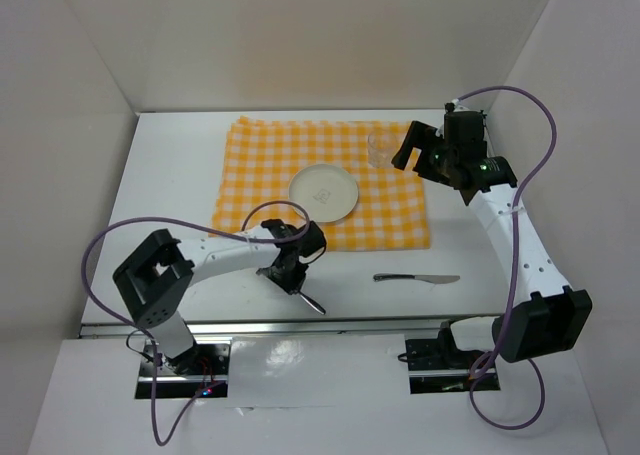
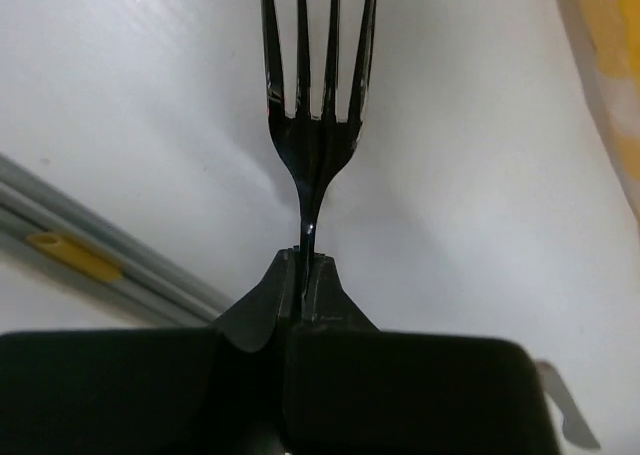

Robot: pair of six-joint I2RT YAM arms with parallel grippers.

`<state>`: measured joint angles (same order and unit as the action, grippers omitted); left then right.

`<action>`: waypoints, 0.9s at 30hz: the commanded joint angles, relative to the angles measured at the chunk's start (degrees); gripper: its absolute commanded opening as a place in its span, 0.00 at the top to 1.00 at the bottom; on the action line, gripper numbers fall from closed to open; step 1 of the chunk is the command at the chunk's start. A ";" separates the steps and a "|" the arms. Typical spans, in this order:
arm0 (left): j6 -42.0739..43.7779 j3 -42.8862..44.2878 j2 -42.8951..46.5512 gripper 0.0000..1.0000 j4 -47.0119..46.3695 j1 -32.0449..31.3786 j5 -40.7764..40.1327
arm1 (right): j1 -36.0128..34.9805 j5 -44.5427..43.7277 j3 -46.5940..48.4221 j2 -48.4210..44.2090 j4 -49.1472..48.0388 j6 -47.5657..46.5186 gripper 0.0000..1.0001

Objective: Set the dinner table for one person

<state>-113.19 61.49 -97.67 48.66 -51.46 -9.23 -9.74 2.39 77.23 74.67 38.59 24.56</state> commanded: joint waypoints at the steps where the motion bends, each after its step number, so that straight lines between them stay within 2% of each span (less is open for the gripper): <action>1: -4.95 1.16 7.31 1.00 6.87 -1.18 -4.28 | -0.37 0.07 0.20 -0.49 0.17 -0.91 0.00; 3: -3.37 2.83 9.15 1.00 11.00 -1.71 -6.57 | -0.37 0.07 0.20 -0.49 -0.36 -0.91 0.00; 6: 8.20 8.36 10.30 1.00 12.78 -1.71 -14.21 | -0.37 0.77 0.20 0.12 -0.97 -0.91 0.00; 7: 19.56 11.34 10.30 1.00 11.55 -0.84 -15.80 | -0.37 1.38 0.20 0.12 -0.97 -0.91 0.00; 8: 23.32 13.19 10.30 1.00 11.54 2.04 -15.81 | -0.37 2.26 0.20 0.12 -0.97 -0.91 0.00; 9: 31.89 16.78 9.61 1.00 12.76 3.55 -15.81 | -0.37 2.26 -0.67 0.12 -0.97 -0.91 0.00; 11: 37.30 20.67 8.12 1.00 15.31 6.10 -18.44 | -0.89 2.26 -1.98 -0.41 -0.45 -0.91 0.00; 15: 58.30 28.58 1.62 1.00 13.40 14.45 -19.07 | -0.90 0.51 -4.80 -3.74 1.40 -0.91 0.00; 16: 66.96 31.38 -0.05 1.00 12.34 15.68 -18.37 | -0.90 0.51 -4.81 -3.75 1.92 -0.91 0.00; 18: 73.43 34.73 -3.91 1.00 12.33 18.40 -18.36 | -0.90 0.51 -6.91 -5.76 3.15 -0.91 0.00; 19: 77.03 38.57 -8.20 1.00 13.81 19.20 -20.97 | -0.90 1.03 -7.70 -6.38 3.16 -0.39 0.00; 22: 84.68 45.96 -14.63 1.00 15.14 22.01 -20.30 | -0.90 2.17 -11.30 -9.44 4.38 1.28 0.00; 23: 85.49 48.08 -19.01 1.00 15.75 22.02 -21.17 | -0.90 2.18 -12.36 -10.16 4.39 2.24 0.00; 27: 87.25 55.21 -26.41 1.00 16.46 24.83 -20.13 | -1.42 2.70 -17.45 -13.41 6.32 4.00 0.00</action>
<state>-33.26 111.81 -121.30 62.28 -27.99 -28.80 -10.28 4.19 62.11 63.90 42.22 26.46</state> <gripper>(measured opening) 0.053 0.999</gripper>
